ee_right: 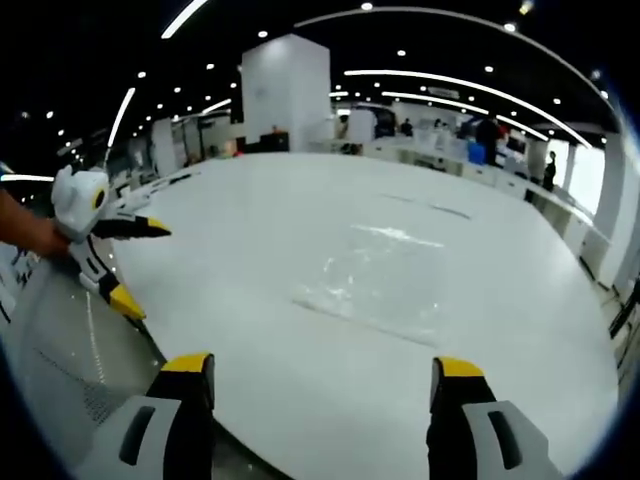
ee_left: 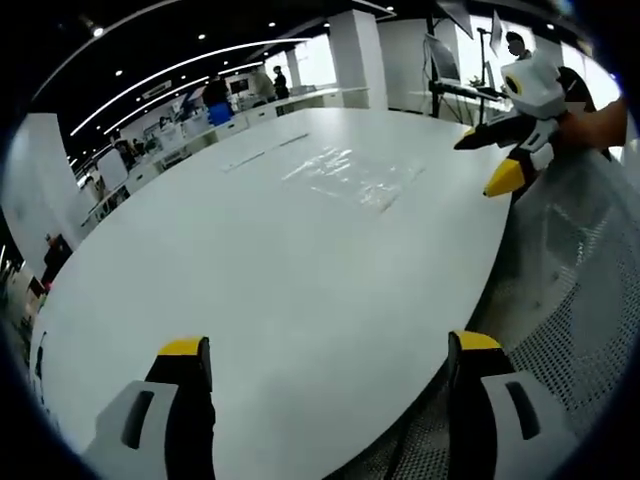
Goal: Open the resealable bag by pulling the two sides of the seal apart until the entire bag opening is separated and visibly accessible.
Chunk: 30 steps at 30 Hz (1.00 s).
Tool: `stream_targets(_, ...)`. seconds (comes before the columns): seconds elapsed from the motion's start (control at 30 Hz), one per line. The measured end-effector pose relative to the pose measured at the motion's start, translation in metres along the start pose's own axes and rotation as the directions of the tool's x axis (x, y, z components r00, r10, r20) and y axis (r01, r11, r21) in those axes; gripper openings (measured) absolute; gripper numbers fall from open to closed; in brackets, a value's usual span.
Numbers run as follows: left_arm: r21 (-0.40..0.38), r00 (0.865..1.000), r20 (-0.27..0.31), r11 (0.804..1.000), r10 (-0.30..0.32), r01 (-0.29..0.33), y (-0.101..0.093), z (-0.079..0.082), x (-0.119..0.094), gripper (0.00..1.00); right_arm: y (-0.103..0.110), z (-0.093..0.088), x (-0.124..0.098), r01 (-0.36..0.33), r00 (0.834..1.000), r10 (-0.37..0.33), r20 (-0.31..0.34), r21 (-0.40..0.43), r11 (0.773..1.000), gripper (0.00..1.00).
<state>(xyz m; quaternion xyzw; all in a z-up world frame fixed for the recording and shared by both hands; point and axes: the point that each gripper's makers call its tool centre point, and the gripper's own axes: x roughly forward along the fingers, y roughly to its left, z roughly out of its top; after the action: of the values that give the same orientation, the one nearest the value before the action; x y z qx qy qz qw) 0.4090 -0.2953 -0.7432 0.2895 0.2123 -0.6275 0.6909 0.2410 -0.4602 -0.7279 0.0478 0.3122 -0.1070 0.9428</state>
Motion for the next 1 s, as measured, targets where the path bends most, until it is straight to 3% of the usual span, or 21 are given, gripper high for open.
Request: stream_targets(1.0,0.002,1.0,0.019,1.0,-0.004,0.004,-0.001,0.0036,-0.0005,0.95,-0.0083,0.0006,-0.0024,0.039,0.999,-0.039,0.001,-0.005,0.999,0.85)
